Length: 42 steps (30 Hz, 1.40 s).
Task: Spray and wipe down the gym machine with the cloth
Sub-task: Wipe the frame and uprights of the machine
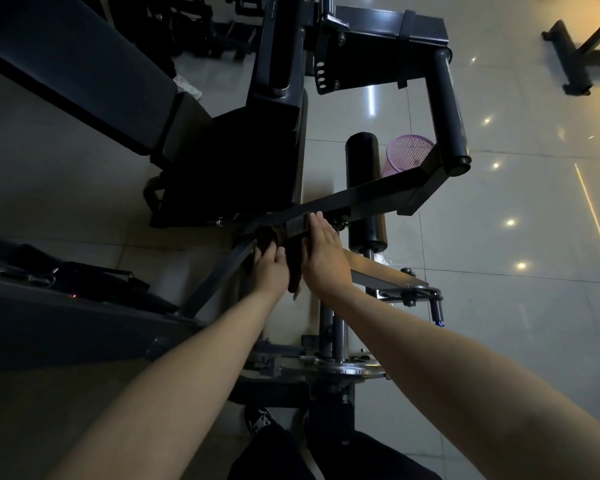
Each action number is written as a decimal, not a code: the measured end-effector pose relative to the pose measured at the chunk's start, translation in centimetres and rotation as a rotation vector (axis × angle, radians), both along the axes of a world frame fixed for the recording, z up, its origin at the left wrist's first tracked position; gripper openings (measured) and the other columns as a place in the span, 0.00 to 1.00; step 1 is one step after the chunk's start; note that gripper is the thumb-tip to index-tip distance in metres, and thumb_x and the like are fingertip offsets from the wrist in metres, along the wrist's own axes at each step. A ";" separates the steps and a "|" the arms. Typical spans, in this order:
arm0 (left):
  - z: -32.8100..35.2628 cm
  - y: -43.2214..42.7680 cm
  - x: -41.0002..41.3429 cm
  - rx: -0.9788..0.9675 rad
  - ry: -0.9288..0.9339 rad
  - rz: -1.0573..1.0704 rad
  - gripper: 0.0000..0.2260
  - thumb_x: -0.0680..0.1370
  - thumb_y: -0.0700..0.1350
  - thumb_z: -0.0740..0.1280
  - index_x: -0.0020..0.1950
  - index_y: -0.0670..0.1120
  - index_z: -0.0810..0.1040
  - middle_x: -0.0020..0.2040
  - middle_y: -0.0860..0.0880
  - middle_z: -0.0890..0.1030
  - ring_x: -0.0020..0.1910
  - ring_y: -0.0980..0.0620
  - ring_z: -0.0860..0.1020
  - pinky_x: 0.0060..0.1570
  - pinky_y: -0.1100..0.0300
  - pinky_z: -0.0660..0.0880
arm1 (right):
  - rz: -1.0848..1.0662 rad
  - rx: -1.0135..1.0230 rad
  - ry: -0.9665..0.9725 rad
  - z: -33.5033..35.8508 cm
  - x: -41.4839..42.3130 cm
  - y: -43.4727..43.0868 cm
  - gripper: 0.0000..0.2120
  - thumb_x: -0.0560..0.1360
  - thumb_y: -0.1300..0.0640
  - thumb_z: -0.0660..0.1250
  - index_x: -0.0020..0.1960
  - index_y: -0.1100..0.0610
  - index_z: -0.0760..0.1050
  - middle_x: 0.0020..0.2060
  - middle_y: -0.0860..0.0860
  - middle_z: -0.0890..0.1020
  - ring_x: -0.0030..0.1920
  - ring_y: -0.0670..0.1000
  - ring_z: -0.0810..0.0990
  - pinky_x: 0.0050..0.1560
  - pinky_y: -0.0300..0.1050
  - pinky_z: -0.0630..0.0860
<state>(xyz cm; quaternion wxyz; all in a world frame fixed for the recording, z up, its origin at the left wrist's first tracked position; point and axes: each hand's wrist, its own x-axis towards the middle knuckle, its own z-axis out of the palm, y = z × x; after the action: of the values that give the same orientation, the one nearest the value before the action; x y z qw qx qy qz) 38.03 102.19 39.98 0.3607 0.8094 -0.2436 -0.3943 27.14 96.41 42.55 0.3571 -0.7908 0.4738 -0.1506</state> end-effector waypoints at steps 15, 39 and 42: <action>8.5 1.5 -1.4 -0.201 0.235 -0.006 0.15 0.86 0.52 0.56 0.67 0.51 0.77 0.58 0.48 0.82 0.59 0.49 0.80 0.57 0.51 0.79 | -0.278 0.146 -0.266 4.8 0.8 2.4 0.15 0.83 0.49 0.56 0.65 0.53 0.75 0.54 0.51 0.80 0.54 0.49 0.78 0.54 0.47 0.76; 16.3 20.0 -1.8 -0.348 0.468 -0.356 0.13 0.82 0.39 0.58 0.62 0.49 0.77 0.56 0.44 0.83 0.58 0.46 0.81 0.56 0.51 0.81 | -0.678 -0.172 -0.605 11.2 0.0 25.2 0.07 0.81 0.54 0.64 0.57 0.43 0.73 0.51 0.47 0.75 0.54 0.41 0.75 0.54 0.33 0.71; 14.6 21.7 -4.0 -0.268 0.491 -0.454 0.11 0.82 0.40 0.60 0.60 0.50 0.77 0.55 0.45 0.83 0.56 0.46 0.82 0.51 0.54 0.81 | -0.742 -0.131 -0.466 9.3 -3.2 28.3 0.11 0.82 0.55 0.64 0.63 0.48 0.74 0.54 0.48 0.73 0.54 0.32 0.71 0.55 0.26 0.68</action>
<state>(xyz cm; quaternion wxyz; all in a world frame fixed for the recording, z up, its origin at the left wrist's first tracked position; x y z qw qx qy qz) 33.99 123.89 54.57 0.4147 0.5615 -0.3727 -0.6115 23.90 124.67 51.84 0.3254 -0.5331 0.6218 -0.4726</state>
